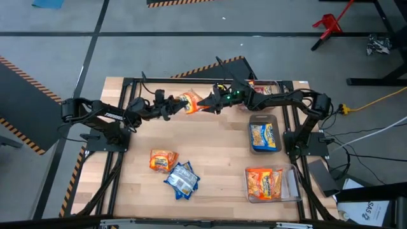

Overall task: Sort Maruchan noodles
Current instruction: Put the orange noodle pack into the bottom transparent bin

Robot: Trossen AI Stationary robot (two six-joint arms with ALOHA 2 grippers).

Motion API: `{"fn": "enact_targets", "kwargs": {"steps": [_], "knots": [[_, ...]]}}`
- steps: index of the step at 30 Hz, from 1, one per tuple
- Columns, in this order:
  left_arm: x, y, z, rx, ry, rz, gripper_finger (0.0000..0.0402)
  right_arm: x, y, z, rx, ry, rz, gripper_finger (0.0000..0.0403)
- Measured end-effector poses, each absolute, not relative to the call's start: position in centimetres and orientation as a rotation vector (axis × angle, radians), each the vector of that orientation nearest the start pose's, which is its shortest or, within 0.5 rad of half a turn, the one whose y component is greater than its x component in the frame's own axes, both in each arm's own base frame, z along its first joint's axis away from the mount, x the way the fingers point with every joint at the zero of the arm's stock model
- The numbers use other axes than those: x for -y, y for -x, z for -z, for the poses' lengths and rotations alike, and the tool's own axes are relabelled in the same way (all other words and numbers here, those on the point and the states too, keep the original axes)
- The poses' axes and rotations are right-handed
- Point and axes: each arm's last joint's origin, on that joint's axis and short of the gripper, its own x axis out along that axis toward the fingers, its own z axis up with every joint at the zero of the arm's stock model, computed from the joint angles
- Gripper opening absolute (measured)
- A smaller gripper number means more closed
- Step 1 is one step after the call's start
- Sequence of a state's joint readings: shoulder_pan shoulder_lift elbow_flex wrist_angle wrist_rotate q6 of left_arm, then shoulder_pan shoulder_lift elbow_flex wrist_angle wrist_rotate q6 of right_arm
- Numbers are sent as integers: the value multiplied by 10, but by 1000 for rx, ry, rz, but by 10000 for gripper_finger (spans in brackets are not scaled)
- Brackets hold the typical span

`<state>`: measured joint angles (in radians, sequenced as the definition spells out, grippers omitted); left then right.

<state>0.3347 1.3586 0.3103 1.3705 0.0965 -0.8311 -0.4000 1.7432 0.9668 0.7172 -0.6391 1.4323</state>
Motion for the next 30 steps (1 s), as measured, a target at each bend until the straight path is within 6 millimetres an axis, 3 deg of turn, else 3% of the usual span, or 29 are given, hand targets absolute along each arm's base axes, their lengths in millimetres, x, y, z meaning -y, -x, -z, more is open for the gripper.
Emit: {"fn": "enact_targets", "kwargs": {"steps": [14,25,30], "knots": [[-60,-222,-208,314,777,44,0,131,-350,-233,-182,-1410,-192,303],[-60,-223,-205,296,784,16,0,111,-357,-232,-206,-1408,-204,302],[-60,-223,-205,291,786,10,3,107,-359,-232,-204,-1405,-201,260]]}}
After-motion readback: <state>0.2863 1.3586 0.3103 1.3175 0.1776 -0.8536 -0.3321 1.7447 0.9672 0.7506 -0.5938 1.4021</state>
